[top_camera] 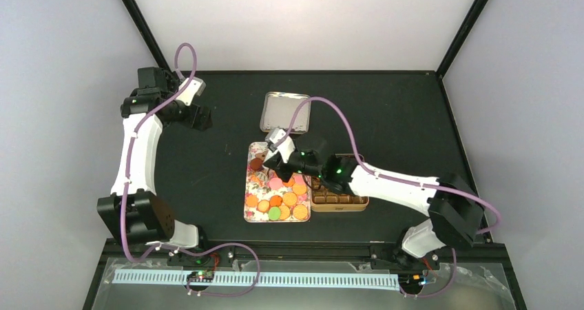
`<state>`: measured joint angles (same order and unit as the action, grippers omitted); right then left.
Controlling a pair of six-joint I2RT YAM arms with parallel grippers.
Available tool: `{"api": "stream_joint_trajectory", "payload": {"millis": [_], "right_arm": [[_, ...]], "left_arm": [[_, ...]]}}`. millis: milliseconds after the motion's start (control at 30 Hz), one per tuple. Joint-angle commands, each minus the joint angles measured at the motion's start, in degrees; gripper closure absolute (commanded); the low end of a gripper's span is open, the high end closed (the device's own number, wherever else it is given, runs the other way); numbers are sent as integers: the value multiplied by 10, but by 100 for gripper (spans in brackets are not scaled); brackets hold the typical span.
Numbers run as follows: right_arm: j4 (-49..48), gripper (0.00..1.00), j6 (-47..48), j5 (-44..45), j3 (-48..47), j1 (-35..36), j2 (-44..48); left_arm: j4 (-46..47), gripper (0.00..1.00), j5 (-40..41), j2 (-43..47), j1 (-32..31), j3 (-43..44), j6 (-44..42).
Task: Pack the cookies
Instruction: Pick up the fake cookies from the plate.
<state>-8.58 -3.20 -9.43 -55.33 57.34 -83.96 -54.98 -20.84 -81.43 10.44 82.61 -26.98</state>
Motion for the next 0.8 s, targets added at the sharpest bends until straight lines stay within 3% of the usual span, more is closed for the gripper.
{"api": "stream_joint_trajectory", "payload": {"millis": [0,767], "right_arm": [[-76,84,31,79,-29,23,-30],[-117,75,43,134,-46,55,-114]], "left_arm": [[15,1,-23,20,3,-13,9],[31,1,-33,29,4,-51,3]]}}
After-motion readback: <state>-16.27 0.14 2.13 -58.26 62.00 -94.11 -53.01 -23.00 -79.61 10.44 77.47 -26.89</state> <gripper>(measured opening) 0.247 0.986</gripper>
